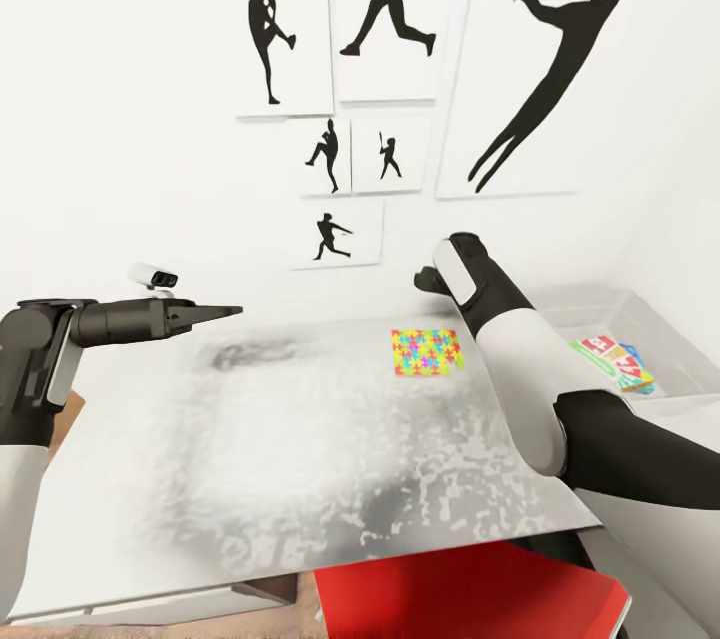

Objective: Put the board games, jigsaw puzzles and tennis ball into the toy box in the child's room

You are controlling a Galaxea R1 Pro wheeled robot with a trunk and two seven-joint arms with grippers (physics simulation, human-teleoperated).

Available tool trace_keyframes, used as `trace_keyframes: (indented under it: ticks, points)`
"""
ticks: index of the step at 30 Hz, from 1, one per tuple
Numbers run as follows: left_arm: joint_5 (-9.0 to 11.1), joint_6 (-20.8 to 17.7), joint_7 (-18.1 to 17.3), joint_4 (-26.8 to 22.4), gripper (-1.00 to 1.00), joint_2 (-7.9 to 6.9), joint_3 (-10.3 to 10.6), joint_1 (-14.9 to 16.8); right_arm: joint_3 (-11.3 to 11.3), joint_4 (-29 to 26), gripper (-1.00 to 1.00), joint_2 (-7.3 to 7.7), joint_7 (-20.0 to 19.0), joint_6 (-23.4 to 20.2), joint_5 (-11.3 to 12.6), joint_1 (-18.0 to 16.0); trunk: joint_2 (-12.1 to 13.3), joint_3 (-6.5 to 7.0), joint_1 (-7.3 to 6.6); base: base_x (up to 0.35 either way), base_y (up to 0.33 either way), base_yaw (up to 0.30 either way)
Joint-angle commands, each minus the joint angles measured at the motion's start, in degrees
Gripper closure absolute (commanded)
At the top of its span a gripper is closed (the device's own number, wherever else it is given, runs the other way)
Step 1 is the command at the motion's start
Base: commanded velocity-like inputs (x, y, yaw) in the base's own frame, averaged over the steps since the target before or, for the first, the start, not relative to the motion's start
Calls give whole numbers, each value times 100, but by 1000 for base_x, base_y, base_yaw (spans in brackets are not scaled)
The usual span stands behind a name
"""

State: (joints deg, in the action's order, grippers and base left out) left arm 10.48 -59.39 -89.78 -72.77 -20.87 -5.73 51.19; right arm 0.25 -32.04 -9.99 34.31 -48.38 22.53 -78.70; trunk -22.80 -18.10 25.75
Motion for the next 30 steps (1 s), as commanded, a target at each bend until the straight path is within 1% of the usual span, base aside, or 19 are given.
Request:
trace_keyframes:
  ticks: [1, 9, 24, 26, 30]
  points:
    - [-1, -61, -22, -1, -100, -5, 2, 5, 5, -4, -100, -1, 50, -2, 51, -7, -12, -20, 3, 0, 0, 0]
    - [-2, -61, -22, -1, -100, -5, 2, 5, 10, -4, -100, -1, 31, 68, 77, 4, -12, -96, 3, 0, 0, 0]
    - [-2, -61, -22, -1, -100, -4, 2, 5, 25, -45, -100, -1, -40, 40, 99, -22, -12, -238, 3, 0, 0, 0]
    - [-2, -61, -22, -1, -100, -4, 2, 5, 31, -50, -100, -1, -104, 34, 102, -31, -12, -257, 3, 0, 0, 0]
    - [-4, -61, -22, -1, -100, -8, 2, 5, 37, -65, -100, -1, -394, 31, 93, -44, -12, -295, 3, 0, 0, 0]
